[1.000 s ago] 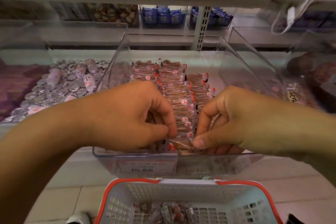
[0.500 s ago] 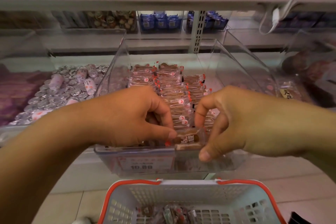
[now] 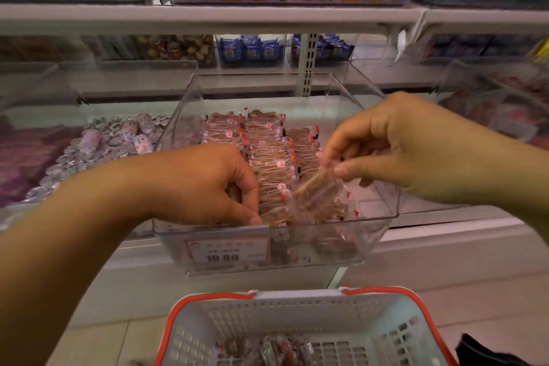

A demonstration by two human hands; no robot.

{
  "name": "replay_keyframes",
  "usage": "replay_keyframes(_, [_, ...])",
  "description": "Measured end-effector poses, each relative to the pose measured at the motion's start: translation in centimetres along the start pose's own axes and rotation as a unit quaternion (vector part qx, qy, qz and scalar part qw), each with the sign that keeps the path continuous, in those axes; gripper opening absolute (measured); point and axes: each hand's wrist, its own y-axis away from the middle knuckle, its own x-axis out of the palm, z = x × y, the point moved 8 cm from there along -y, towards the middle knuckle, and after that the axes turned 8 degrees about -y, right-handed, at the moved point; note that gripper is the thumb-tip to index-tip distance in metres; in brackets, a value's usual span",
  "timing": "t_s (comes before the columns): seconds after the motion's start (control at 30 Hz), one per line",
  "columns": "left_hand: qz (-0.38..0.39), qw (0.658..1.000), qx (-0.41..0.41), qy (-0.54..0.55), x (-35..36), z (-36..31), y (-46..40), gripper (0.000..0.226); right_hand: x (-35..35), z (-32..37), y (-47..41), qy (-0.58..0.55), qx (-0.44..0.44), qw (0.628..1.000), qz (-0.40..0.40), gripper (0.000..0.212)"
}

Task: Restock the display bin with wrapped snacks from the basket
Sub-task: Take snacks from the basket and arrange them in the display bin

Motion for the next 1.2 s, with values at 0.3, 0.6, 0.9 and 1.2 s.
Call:
replay_keyframes(0.3, [-0.126,0.987,-0.039,-0.088,-1.6,-0.2,-0.4,0.040,-4.7,-4.3,-7.6,0.200,0.032,0.969,-0.142,0.009])
replay_keyframes(0.6, [0.084,0.985,-0.077,-0.127,1.6,0.8,-1.2,0.084,-1.0,-6.9,-16.3,0.416,0.061,0.907,-0.028,0.021])
replay_keyframes(0.9, [0.029,0.994,-0.054,-0.085,1.3,0.6,-1.6,0.077,-0.4,-8.1,-17.2,0.423,0.094,0.901,0.019,0.014])
replay_keyframes(1.2, [-0.021,0.990,-0.060,-0.128,1.0,0.6,-1.5,0.067,-0.5,-8.2,-18.7,0.399,0.116,0.910,-0.016,0.035])
